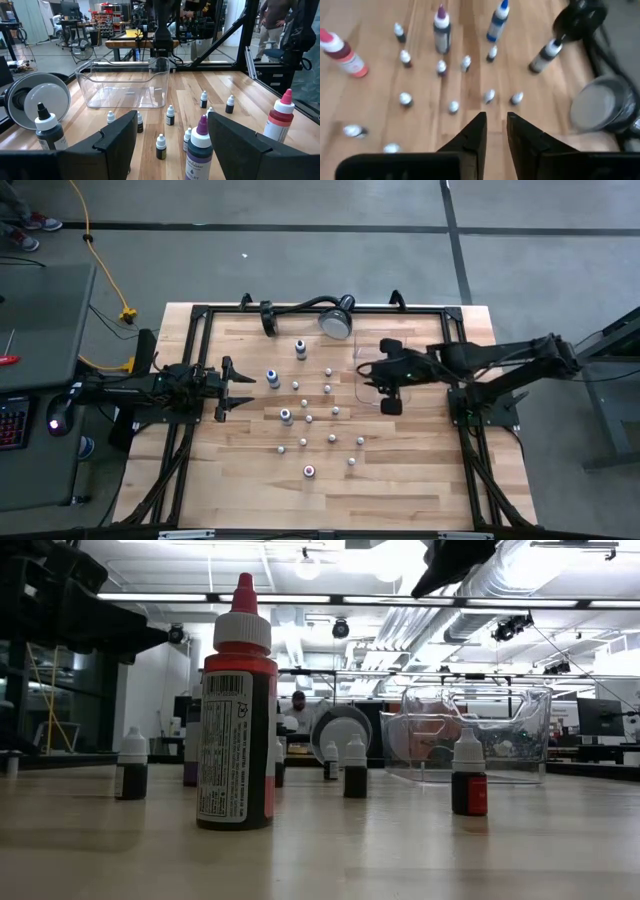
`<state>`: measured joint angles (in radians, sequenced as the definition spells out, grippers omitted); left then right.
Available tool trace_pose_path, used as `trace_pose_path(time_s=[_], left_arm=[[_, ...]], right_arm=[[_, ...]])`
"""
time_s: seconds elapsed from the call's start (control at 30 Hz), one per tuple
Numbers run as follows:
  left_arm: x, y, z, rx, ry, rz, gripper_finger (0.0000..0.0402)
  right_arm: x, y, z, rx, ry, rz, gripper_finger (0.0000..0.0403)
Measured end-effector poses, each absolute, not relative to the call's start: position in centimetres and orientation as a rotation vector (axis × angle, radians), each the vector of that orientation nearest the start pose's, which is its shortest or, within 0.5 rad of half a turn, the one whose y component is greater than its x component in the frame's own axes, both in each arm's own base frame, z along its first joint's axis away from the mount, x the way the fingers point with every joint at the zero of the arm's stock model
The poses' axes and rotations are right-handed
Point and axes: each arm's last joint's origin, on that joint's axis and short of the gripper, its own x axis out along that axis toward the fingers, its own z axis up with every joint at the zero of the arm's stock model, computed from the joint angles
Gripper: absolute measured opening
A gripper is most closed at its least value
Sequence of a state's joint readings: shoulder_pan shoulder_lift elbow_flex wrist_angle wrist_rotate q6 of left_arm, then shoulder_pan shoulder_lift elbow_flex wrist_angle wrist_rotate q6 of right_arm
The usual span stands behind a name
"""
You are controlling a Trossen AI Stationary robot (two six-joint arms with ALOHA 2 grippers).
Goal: Pick & Place food coloring
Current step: Put the small red food coloring bottle into the transparent bin
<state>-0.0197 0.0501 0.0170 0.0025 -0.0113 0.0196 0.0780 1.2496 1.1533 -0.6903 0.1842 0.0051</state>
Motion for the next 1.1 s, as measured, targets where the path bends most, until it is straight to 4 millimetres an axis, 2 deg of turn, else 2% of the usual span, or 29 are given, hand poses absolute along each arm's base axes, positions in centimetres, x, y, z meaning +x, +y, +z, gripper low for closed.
trace_pose_path(time_s=[0.17, 0.3, 0.63, 0.9, 1.1], left_arm=[[10.0, -0.2, 16.6, 0.020, 0.031, -0.009, 0.0239], [10.0, -0.2, 16.6, 0.020, 0.031, -0.009, 0.0239], [10.0, -0.2, 16.6, 0.020, 0.031, -0.009, 0.0239], [10.0, -0.2, 16.6, 0.020, 0.031, -0.009, 0.0239], [10.0, -0.2, 16.6, 0.020, 0.031, -0.009, 0.0239]], right_arm=[[25.7, 2.7, 32.6, 0.099, 0.909, -0.178, 0.0069], [25.9, 4.2, 32.1, 0.259, 0.988, -0.250, 0.0069], [25.5, 10.1, 30.3, 0.463, 1.061, -0.262, 0.0069], [26.4, 15.1, 27.3, 0.613, 1.209, -0.179, 0.0069], [27.0, 18.1, 24.7, 0.703, 1.308, -0.157, 0.0069]])
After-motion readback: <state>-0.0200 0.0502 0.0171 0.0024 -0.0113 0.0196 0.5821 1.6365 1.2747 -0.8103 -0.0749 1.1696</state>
